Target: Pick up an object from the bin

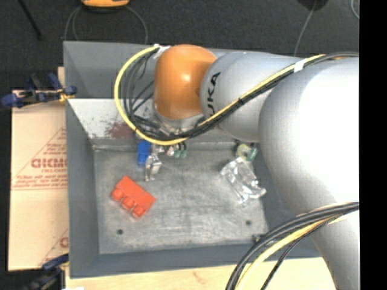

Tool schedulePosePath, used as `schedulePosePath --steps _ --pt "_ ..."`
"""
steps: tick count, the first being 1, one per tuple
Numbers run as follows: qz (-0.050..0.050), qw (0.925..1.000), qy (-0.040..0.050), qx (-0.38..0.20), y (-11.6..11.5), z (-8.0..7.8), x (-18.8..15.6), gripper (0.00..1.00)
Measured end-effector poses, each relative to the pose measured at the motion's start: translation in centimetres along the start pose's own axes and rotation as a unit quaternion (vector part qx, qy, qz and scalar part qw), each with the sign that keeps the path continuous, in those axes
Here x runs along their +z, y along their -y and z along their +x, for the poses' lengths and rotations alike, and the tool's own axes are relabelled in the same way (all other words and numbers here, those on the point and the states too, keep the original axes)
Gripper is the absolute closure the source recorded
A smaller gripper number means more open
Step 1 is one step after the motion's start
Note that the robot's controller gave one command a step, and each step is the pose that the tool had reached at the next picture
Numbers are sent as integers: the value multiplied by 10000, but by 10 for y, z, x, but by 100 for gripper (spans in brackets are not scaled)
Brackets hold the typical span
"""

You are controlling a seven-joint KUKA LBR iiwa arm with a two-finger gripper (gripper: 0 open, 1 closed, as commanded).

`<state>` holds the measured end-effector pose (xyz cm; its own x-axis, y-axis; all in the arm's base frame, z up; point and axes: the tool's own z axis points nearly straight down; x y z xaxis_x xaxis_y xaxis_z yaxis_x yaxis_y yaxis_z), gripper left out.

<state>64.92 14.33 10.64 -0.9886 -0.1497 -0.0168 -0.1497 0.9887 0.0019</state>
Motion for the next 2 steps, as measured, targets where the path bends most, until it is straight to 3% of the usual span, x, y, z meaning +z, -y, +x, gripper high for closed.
schedulePosePath --steps 1,2 --pt "-25 9985 83 536 22 5 11 0" --pt "-6 9650 -44 -2620 13 6 -8 0"
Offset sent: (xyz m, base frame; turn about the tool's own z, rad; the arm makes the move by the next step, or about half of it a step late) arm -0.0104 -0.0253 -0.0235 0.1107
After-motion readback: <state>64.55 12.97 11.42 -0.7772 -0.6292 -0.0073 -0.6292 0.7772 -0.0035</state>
